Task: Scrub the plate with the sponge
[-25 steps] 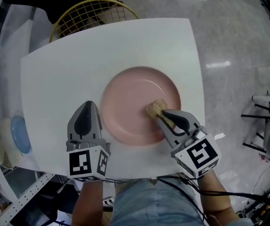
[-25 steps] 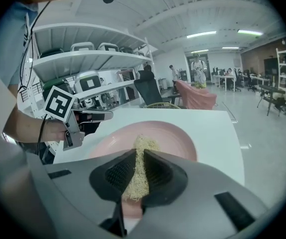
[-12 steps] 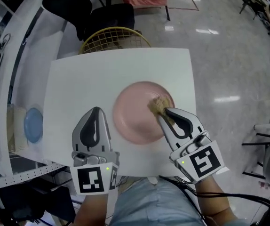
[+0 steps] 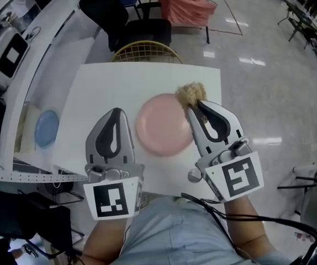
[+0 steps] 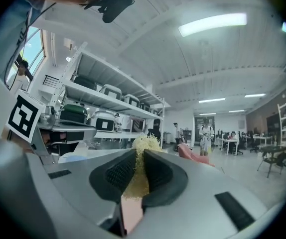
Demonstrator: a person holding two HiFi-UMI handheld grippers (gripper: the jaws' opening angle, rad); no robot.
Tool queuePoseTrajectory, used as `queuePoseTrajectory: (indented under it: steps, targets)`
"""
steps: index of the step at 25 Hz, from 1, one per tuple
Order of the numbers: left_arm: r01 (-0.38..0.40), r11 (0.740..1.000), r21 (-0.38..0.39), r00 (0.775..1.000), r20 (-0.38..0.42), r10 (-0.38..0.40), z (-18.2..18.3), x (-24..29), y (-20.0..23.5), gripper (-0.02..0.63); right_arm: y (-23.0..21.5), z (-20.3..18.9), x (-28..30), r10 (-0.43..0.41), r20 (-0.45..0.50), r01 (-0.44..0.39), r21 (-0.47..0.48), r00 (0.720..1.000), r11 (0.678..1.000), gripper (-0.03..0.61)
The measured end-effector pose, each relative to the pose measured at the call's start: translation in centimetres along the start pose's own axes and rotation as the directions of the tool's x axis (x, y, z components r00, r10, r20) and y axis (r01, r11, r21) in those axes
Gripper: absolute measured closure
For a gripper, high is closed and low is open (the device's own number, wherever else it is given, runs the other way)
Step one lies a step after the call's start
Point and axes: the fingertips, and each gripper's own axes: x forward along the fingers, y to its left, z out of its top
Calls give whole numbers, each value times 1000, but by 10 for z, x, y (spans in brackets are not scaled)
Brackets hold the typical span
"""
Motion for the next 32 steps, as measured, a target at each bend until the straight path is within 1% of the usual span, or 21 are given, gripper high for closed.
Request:
queuePoseTrajectory:
  steps: [2,6,12,21,32]
  targets:
    - [-5,1000,0,1000,-4,5,1,-7,-4,592,0,1,-6,-6,1,6,-2,1000,1000,525]
    - [-13,999,-29,1000,-16,13,7,-13,-15,594,-1,2,-14,-2,9,2,-4,1000,1000,525]
    - [-5,1000,-23,1000,-16,5,11,-12,-23,594,-3,9,-16,4,25,-4,-8,1000,1000,525]
    - [11,1000,-23,1000,-14,-11,14,-3,-33,592,-15,9,-18,-4,39,5,-4,999,1000,525]
    - [26,1000,-13,999,-29,-26,10,3,-40,592,-20,5,-13,3,41,-3,0,999,1000,525]
